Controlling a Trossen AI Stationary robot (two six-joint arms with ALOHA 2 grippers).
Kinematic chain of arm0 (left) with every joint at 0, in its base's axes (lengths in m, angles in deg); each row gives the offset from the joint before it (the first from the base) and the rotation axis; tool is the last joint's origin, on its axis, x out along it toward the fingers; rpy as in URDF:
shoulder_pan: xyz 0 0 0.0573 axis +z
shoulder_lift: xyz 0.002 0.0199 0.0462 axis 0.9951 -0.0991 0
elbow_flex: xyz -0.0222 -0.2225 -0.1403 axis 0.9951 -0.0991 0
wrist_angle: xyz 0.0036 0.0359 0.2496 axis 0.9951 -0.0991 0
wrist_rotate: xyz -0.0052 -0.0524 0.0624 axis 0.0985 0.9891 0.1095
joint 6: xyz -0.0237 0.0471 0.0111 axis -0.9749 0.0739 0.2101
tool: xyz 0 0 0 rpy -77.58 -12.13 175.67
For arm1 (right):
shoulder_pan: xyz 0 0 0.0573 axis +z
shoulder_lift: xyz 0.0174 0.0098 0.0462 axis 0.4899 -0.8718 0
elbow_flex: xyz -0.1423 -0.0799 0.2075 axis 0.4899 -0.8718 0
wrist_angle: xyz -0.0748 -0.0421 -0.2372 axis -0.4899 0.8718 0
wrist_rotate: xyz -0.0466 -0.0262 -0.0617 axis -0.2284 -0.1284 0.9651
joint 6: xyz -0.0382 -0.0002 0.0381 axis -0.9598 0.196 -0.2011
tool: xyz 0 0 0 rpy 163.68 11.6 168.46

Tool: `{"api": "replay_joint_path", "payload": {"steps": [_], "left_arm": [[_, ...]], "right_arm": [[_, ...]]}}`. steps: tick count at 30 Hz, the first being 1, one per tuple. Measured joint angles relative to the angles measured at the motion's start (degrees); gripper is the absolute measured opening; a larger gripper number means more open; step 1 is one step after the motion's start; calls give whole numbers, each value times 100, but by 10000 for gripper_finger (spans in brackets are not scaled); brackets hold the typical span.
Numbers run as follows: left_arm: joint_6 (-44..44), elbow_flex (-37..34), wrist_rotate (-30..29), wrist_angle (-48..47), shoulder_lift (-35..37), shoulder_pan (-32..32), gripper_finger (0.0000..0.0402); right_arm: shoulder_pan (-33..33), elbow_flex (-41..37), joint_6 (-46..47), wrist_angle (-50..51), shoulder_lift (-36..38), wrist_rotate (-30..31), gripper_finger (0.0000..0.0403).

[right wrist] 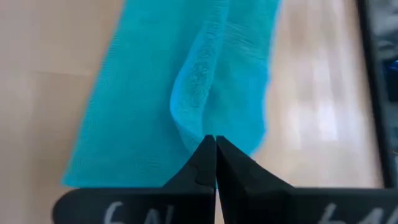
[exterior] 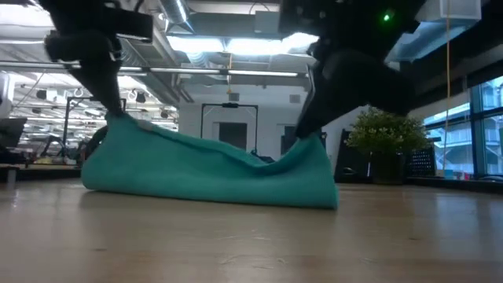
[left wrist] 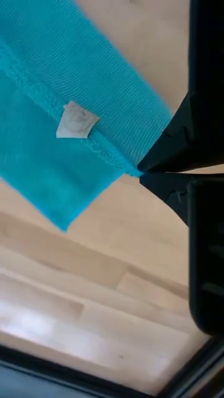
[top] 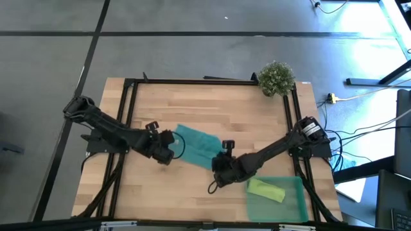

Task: Roll microfiber towels into tight, uniform cylinder then place into a basket
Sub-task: Fold the blue microfiber cloth

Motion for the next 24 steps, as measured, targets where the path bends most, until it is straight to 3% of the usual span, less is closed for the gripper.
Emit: {"api": "replay_joint_path", "payload": {"steps": [10, 24], "left_arm": [[239, 0, -181, 47, -36, 883, 0], [946, -4, -284, 654, -189, 1358, 16]], "right_arm": [[-110, 2, 741, 599, -1, 332, 2], [-103, 2, 744, 609, -3, 172, 28]]}}
